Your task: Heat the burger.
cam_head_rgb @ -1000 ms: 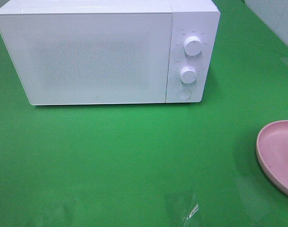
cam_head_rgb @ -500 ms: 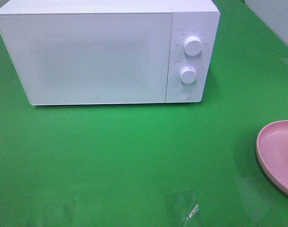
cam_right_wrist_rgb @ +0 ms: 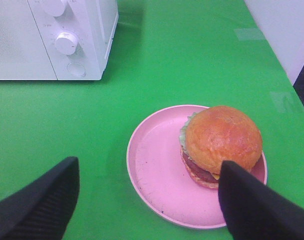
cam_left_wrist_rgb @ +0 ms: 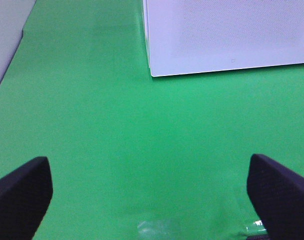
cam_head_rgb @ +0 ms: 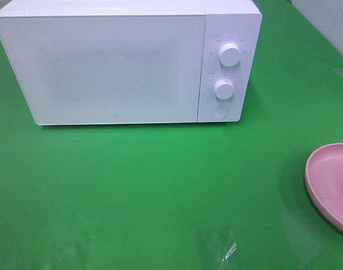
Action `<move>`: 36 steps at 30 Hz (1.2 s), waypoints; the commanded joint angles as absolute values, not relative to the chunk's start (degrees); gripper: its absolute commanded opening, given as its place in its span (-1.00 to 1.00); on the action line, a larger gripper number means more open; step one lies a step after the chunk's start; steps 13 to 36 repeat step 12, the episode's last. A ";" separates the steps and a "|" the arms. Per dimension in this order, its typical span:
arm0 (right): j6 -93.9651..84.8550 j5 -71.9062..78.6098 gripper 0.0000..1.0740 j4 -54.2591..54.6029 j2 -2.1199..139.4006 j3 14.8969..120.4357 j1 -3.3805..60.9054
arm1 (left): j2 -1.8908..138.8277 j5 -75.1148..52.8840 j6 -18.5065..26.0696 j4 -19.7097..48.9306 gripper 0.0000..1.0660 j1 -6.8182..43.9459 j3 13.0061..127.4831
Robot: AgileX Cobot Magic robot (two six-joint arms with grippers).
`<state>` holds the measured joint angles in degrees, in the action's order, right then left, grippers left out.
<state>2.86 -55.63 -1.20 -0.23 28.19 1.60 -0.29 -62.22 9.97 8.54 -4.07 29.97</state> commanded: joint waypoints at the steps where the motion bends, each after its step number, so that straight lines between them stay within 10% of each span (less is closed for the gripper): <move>1: 2.23 -55.00 0.36 -1.03 -1.78 28.07 1.32 | -1.66 -61.42 9.68 9.11 0.83 -4.24 29.68; 36: 2.23 -55.00 0.36 -1.03 -1.78 28.07 1.32 | -1.66 -61.42 9.68 9.11 0.83 -4.24 29.68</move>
